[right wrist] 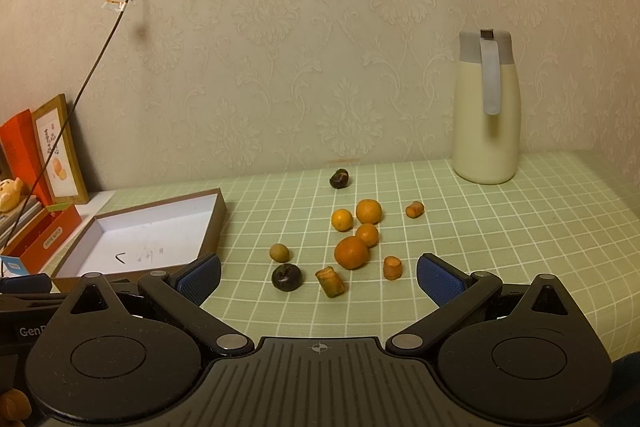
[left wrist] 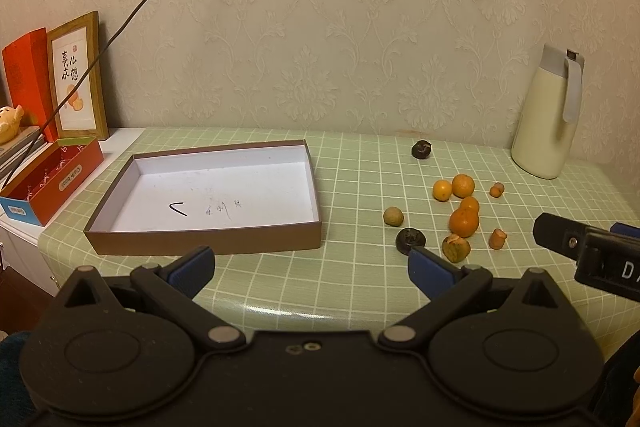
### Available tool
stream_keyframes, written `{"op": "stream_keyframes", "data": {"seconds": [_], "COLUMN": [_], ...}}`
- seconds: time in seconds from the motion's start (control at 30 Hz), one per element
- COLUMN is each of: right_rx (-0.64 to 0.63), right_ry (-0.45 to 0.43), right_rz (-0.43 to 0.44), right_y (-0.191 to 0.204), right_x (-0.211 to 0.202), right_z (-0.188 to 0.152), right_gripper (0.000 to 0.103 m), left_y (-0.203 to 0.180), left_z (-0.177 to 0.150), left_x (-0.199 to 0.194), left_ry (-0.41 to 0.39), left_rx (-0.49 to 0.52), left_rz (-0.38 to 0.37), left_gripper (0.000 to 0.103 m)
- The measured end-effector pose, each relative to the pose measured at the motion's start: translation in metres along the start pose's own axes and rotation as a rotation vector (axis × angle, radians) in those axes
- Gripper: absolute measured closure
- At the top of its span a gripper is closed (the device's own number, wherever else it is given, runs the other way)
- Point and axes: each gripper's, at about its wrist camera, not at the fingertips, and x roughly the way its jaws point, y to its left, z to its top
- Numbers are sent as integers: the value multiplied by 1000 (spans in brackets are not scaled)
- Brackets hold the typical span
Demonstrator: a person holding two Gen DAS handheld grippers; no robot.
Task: Organize fruits
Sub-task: 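Move both tools toward the scattered fruits beside the white tray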
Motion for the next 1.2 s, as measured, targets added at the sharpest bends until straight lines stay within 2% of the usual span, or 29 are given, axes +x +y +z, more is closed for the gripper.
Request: {"op": "stream_keyframes", "data": {"seconds": [0.2,0.3,0.53,0.93,1.2], "right_rx": [6,10,11,28,28], "right_ry": [4,5,8,19,32], "right_rz": [-1,0,0,-23,-73], "right_y": [-2,-3,-5,-24,-44], "right_x": [2,2,3,19,48], "right_z": [0,0,-1,-4,-6], "right_gripper": [0,0,0,0,0], "left_y": [0,2,-2,-18,-37], "left_z": [0,1,2,2,0], "left_x": [2,4,7,27,62], "left_ry": [10,48,48,3,30], "left_rx": [-14,-50,-36,47,141], "left_rz": [-7,-37,-54,-78,-109], "left_gripper": [6,6,6,6,6]}}
